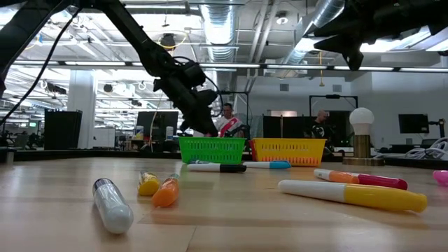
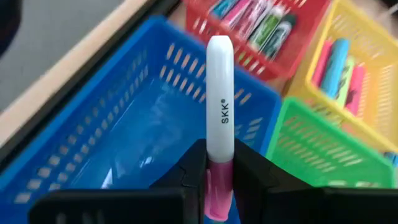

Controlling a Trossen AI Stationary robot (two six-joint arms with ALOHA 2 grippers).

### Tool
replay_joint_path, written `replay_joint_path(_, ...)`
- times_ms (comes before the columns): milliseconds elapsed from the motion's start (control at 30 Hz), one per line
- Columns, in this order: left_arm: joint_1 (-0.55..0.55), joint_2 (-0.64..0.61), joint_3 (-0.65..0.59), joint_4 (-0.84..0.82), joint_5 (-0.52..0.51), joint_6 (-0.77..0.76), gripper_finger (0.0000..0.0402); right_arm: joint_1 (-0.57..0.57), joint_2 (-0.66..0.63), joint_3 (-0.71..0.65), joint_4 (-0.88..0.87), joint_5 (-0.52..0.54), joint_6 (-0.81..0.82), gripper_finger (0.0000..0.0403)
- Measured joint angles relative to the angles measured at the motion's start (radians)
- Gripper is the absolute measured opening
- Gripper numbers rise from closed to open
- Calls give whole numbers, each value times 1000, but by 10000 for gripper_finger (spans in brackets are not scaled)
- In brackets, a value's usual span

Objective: Pick & Place Markers
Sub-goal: Put the right small pink highlighter pen into the blue bin

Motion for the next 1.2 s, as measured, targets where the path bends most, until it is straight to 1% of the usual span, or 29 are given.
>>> replay_joint_path(133, 10, 0, 0, -24, -5, 1, 50, 0, 0, 0, 0, 0, 7, 120)
replay_joint_path(367, 20, 0, 0, -23, -12, 1, 57, 0, -1, 0, 0, 0, 7, 120)
replay_joint_path(667, 30, -2, 0, -17, -23, 26, 57, 0, -1, 0, 0, 0, 7, 120)
replay_joint_path(967, 27, -2, 0, -31, -10, -26, 56, 0, -1, 0, 0, 0, 7, 120)
replay_joint_path(1200, 27, -2, 0, -92, -11, -47, 56, 0, -1, 0, 0, 0, 7, 120)
